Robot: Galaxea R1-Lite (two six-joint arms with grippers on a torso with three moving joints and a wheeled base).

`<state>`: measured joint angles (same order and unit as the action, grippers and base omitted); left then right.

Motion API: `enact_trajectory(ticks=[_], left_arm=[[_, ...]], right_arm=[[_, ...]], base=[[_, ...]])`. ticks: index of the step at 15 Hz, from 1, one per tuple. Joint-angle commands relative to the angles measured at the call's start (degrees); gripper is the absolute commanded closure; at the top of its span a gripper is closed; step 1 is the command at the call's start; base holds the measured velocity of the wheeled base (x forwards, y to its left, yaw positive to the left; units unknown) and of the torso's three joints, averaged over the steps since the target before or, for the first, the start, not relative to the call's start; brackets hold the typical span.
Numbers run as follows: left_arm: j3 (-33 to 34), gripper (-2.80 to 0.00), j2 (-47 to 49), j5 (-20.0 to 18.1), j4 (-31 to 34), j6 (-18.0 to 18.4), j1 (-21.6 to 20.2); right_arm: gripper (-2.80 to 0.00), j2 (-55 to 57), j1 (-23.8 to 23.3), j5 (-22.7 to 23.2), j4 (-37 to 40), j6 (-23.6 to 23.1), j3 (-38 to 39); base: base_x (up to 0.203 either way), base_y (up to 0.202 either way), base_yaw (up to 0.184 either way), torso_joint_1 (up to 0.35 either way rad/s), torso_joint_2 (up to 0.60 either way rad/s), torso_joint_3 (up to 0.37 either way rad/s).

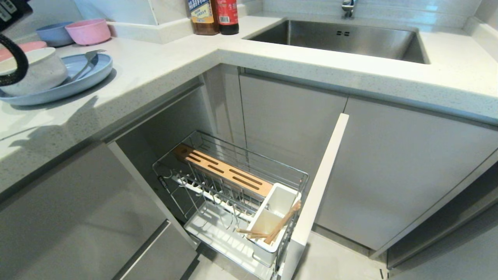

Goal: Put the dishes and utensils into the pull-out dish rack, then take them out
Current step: Take the chopsticks out of the cupboard

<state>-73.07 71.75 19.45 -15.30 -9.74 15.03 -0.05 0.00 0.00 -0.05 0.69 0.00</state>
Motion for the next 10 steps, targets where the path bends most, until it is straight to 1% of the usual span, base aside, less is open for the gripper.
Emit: enact_trajectory(ticks=[1, 3, 4, 5, 7, 9, 10], left_arm=[[-0.3, 0.00, -1.6, 0.1, 0.1, -2.1, 0.9], [-1.1, 0.00, -2.0, 0.2, 1.1, -6.1, 4.6], [-1.2, 0.00, -2.1, 0.3, 2.1, -7.3, 6.7], [-1.4, 0.00, -2.2, 0.4, 3.5, -8.3, 9.6], [-1.7, 0.00, -2.0, 1.2, 8.9, -10.9, 17.0], [-2.4, 0.00, -0.7, 1.6, 17.0, -15.4, 23.8], [-2.6, 0.00, 0.4, 1.6, 20.3, -17.1, 26.4]], right_arm=[[0.00, 0.0, 0.0, 0.0, 0.0, 0.0, 0.1], [0.00, 0.0, 0.0, 0.0, 0.0, 0.0, 0.1], [0.00, 0.0, 0.0, 0.0, 0.0, 0.0, 0.1], [0.00, 0.0, 0.0, 0.0, 0.0, 0.0, 0.1], [0.00, 0.0, 0.0, 0.0, 0.0, 0.0, 0.1], [0.00, 0.0, 0.0, 0.0, 0.0, 0.0, 0.1], [0.00, 0.0, 0.0, 0.0, 0.0, 0.0, 0.1]], base=[[0.000, 0.000, 0.000, 0.000, 0.00, 0.000], [0.000, 0.000, 0.000, 0.000, 0.00, 0.000], [0.000, 0.000, 0.000, 0.000, 0.00, 0.000], [0.000, 0.000, 0.000, 0.000, 0.00, 0.000], [0.000, 0.000, 0.000, 0.000, 0.00, 0.000], [0.000, 0.000, 0.000, 0.000, 0.00, 0.000], [0.000, 0.000, 0.000, 0.000, 0.00, 0.000]])
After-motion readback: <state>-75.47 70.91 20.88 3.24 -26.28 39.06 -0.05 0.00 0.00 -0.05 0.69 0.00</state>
